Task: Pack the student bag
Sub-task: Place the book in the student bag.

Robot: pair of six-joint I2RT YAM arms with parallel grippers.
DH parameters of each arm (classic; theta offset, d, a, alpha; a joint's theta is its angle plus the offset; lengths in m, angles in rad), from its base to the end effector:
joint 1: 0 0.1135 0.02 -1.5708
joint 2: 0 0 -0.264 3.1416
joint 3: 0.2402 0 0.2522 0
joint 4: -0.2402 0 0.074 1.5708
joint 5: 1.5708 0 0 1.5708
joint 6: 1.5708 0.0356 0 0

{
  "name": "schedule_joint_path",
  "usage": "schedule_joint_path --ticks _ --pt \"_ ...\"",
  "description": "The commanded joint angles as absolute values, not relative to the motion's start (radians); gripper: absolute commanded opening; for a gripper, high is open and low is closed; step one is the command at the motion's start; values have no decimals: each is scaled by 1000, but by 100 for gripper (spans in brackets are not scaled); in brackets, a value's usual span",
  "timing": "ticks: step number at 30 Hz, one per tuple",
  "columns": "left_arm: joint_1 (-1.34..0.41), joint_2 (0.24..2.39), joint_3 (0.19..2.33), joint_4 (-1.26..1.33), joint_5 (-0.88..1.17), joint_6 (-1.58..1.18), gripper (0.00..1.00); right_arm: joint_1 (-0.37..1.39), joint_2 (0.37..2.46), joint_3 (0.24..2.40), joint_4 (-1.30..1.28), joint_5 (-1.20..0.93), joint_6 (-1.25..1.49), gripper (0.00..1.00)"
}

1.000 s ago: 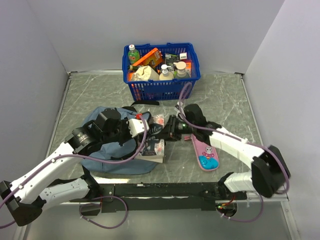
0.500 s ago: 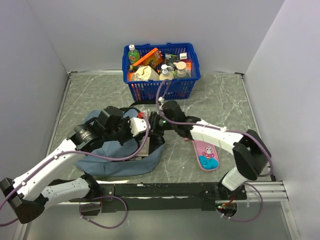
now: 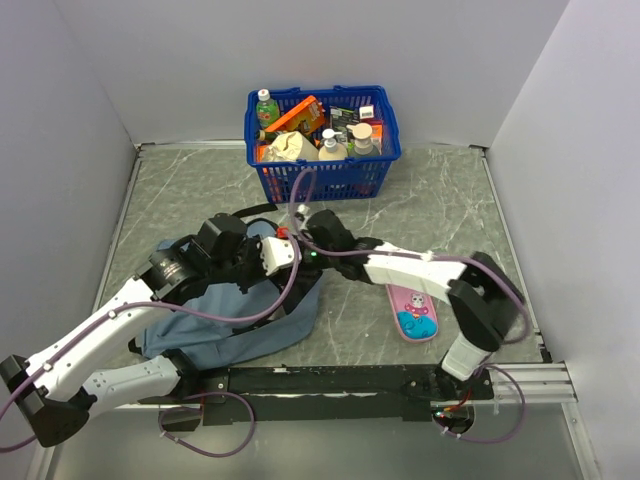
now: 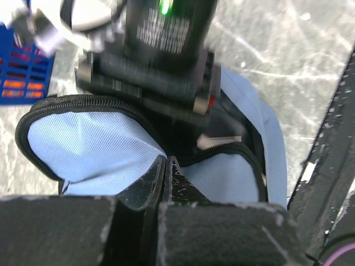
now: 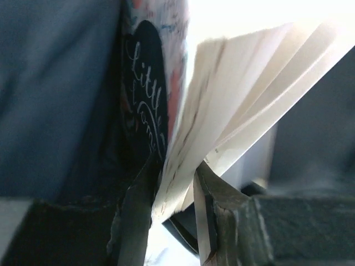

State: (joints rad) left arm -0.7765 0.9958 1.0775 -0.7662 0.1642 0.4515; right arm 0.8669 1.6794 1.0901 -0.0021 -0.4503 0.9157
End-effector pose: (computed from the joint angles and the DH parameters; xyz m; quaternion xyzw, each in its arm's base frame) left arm 0.1387 -0.1445 0.3458 0.5475 0.7156 -0.1422 0.4097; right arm 0.2300 0.2949 0.2306 -0.0840 0.8625 0.4805 0.1349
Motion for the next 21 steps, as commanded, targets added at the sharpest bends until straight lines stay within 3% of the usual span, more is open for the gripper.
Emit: schedule_joint_path --ticks 1,4,8,13,21 --pt "-798 956 1111 -627 291 451 1 784 1485 991 -61 -339 755 37" --pt "-799 960 1109 -626 295 449 1 718 1466 948 -66 -356 747 33" --pt "-799 968 1124 -630 293 448 1 704 1488 968 -81 -322 730 13" --pt "-799 973 1124 -630 288 449 1 793 1557 1012 -38 -353 741 1" --pt "-798 976 1121 -612 293 448 1 951 1638 1112 -8 -402 752 0"
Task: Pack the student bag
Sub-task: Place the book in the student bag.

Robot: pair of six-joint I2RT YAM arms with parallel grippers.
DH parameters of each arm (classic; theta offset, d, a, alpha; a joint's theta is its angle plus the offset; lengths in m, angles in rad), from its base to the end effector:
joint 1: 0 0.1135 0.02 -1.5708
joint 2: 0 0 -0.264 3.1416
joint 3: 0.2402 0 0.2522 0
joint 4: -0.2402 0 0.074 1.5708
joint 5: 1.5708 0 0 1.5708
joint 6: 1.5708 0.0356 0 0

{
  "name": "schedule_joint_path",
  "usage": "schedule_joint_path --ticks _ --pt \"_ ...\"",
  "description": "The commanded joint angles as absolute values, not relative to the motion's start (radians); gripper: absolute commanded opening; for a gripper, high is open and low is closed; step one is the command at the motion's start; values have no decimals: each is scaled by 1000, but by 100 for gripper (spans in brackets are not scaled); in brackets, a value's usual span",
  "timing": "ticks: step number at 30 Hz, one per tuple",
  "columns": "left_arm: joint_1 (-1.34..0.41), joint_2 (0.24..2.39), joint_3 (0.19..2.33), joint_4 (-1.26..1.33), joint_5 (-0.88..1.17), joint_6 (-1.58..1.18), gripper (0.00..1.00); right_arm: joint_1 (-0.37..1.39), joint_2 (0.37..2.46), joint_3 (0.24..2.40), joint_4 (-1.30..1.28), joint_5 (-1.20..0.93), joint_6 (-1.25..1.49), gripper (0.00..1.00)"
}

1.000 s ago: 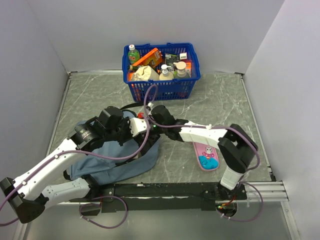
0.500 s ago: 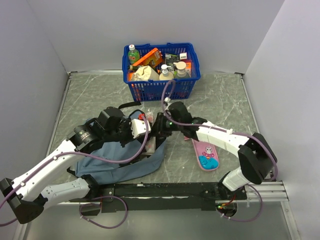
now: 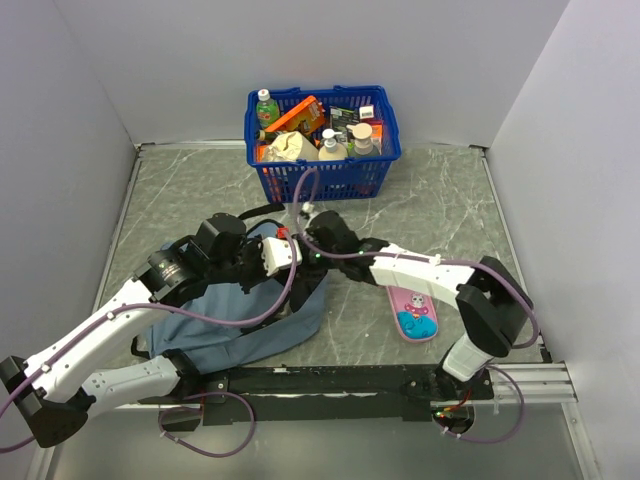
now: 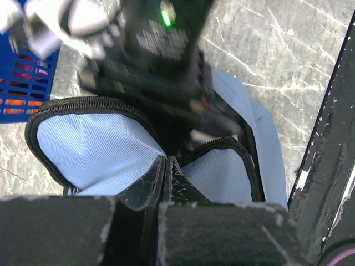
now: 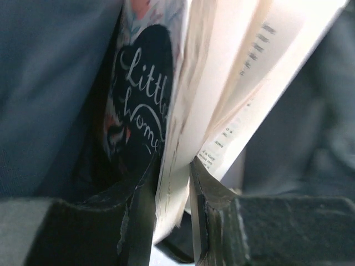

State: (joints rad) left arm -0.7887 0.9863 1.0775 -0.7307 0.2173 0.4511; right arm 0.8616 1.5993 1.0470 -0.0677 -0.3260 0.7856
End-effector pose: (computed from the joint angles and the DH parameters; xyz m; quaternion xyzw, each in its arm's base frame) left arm 0.1356 -0.1474 0.3508 0.5557 0.6947 -0.1705 0.4237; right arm 0.2227 0.2770 0.2374 -0.1075 0.8739 0.4294 0.2011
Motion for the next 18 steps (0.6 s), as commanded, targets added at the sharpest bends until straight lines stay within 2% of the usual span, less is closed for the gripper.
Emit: schedule_joint_path --ticks 1,6,10,15,18 --pt "-799 977 1118 -611 298 448 1 956 1647 1124 -6 -426 749 0" --pt "-799 974 1120 -612 308 442 1 936 1715 1184 -32 -500 721 0" --pt "-798 966 1115 -624 314 448 1 879 1726 1085 128 -624 749 0" --pt "-801 976 1118 -629 345 448 1 891 1796 1192 121 -780 673 0" --pt "-804 974 1117 -627 362 449 1 897 1802 1170 239 -880 680 0"
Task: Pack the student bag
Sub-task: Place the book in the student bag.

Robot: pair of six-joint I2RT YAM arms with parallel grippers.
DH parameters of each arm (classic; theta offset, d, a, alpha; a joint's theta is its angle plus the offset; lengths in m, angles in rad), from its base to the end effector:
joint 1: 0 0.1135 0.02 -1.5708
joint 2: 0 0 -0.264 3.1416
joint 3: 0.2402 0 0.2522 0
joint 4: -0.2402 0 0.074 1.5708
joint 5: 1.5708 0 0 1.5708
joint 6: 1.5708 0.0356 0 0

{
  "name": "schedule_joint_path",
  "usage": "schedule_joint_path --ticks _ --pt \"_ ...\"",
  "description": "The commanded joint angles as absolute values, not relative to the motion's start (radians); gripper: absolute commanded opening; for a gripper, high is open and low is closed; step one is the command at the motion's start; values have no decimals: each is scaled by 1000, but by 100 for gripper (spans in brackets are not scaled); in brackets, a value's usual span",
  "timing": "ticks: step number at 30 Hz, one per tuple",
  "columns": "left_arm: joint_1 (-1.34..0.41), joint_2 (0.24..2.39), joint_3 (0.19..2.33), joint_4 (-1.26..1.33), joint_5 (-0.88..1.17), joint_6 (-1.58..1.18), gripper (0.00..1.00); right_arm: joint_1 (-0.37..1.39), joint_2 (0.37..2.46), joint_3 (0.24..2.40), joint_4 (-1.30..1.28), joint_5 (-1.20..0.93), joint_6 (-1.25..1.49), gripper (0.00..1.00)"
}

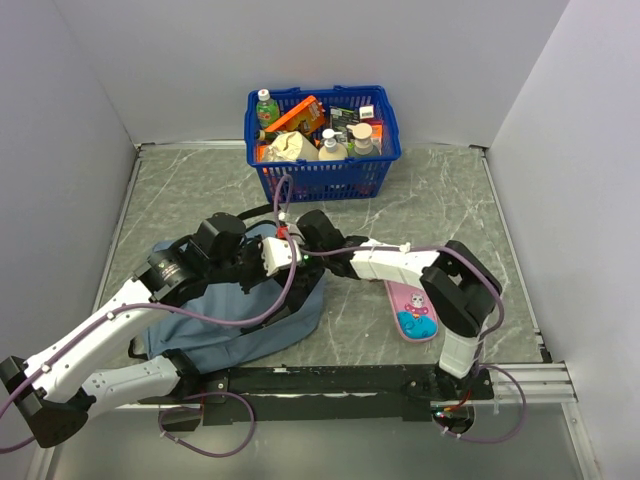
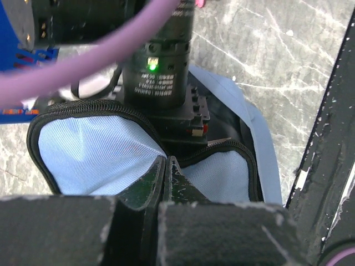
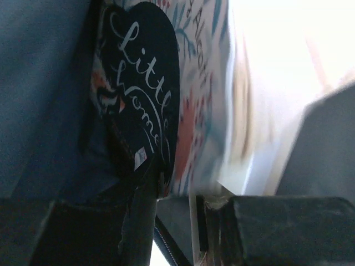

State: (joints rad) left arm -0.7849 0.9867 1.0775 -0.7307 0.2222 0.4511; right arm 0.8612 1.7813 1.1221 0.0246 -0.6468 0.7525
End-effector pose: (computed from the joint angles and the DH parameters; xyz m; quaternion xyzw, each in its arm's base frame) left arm 0.1360 -0.1470 0.3508 0.5551 0.6950 -0.1718 0.4234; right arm 0.2365 0.3083 0.2084 -0.1891 0.8371 0.5051 0.0912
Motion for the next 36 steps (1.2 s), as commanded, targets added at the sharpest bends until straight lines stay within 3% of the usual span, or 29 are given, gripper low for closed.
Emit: schedule_joint_path --ticks 1,2,3,4,5,7,10,13,18,21,23,25,30,36 --pt "-804 974 1114 -623 365 446 1 902 1836 1233 203 -891 637 0" --pt "-804 976 1111 -620 373 446 1 902 1853 1277 14 -884 596 8" --pt "-805 976 1111 -618 377 440 1 902 1859 1304 -41 -836 563 23" --pt "-807 974 1111 -620 382 442 1 896 1824 1283 -72 -794 537 32" --pt "-807 971 1109 -620 382 440 1 884 1798 1244 -63 -778 540 50" --pt "-807 968 1104 -624 384 445 1 855 1731 1150 -5 -752 567 70" --pt "-807 962 1097 -627 385 451 1 798 1646 1065 20 -727 581 75" --pt "-810 954 1086 -633 382 460 1 746 1583 1002 55 -744 610 70" --pt "-811 945 1068 -635 382 466 1 695 1516 980 5 -683 586 43" --pt "-811 945 1066 -637 380 471 1 692 1485 970 -93 -586 558 35" --pt "-810 945 1066 -635 380 472 1 693 1493 957 -129 -549 563 21" --pt "-811 945 1065 -630 380 472 1 695 1509 943 -137 -548 566 0" --pt "-813 943 1069 -635 371 479 1 710 1503 916 -179 -482 535 0" --pt "-811 950 1080 -630 400 474 1 732 1630 1034 -193 -376 544 0"
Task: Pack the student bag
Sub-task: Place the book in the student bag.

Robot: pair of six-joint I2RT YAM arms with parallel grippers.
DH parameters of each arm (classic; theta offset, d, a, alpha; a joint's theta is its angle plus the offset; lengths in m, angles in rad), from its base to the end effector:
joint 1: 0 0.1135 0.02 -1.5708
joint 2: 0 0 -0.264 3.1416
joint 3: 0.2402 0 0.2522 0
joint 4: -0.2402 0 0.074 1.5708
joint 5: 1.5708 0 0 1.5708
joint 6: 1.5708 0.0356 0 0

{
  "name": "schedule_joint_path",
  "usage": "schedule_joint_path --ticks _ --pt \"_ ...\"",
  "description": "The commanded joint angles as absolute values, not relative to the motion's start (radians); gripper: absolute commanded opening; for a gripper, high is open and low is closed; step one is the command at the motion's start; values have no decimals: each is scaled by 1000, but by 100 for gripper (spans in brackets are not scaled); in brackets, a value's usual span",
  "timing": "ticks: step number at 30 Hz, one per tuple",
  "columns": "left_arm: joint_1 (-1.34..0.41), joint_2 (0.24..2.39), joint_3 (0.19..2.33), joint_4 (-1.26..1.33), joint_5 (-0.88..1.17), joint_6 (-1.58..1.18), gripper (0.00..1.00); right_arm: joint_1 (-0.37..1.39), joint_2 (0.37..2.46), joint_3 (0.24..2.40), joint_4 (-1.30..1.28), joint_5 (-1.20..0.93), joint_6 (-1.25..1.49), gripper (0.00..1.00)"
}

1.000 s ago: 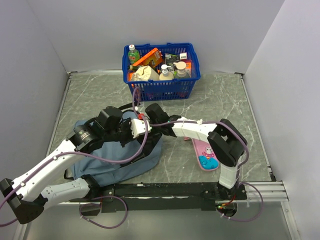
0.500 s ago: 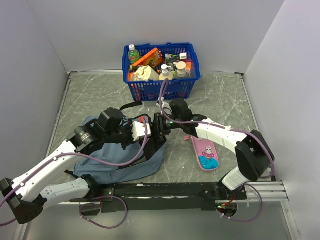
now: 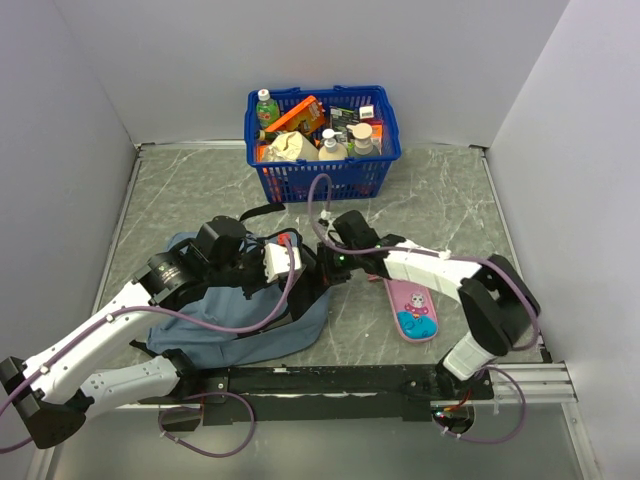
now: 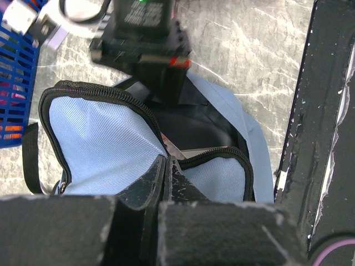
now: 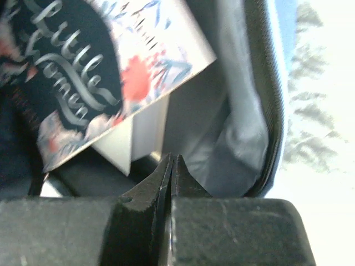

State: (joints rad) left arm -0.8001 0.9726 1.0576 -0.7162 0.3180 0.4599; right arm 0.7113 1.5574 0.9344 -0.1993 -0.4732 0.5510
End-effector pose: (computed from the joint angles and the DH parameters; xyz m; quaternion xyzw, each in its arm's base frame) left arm 0.1295 -0.1493 0.3486 0.5766 0.6692 -0.2148 0.4166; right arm 0.2336 0.2227 0.2058 -0.1579 0.8951 0.3858 0.1582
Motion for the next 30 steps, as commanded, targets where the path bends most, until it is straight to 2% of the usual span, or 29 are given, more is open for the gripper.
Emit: schedule_joint_path --ticks 1,5,14,20,23,25,27,29,30 --pt "-811 953 1081 -634 406 477 1 732 1673 1057 -195 -365 555 0" --pt "-813 962 1098 -641 414 488 1 749 1781 1176 -199 -354 592 0" --pt "-827 959 1088 -655 494 506 1 815 1845 1402 -48 -333 728 0" --pt "-844 951 1083 -673 526 523 1 842 1933 1469 5 -443 789 0" --pt "-844 942 1077 -678 509 537 1 833 1895 1390 5 -468 773 0" --pt "-845 936 1068 -675 503 540 1 813 1852 1333 -44 -434 765 11" --pt "-844 927 1060 -672 495 540 1 778 1763 1257 -121 -376 741 35" --pt "-845 919 1052 -673 492 545 1 758 1673 1191 -165 -295 718 33" --pt "-844 917 1051 -673 483 548 1 756 1643 1172 -181 -267 712 12"
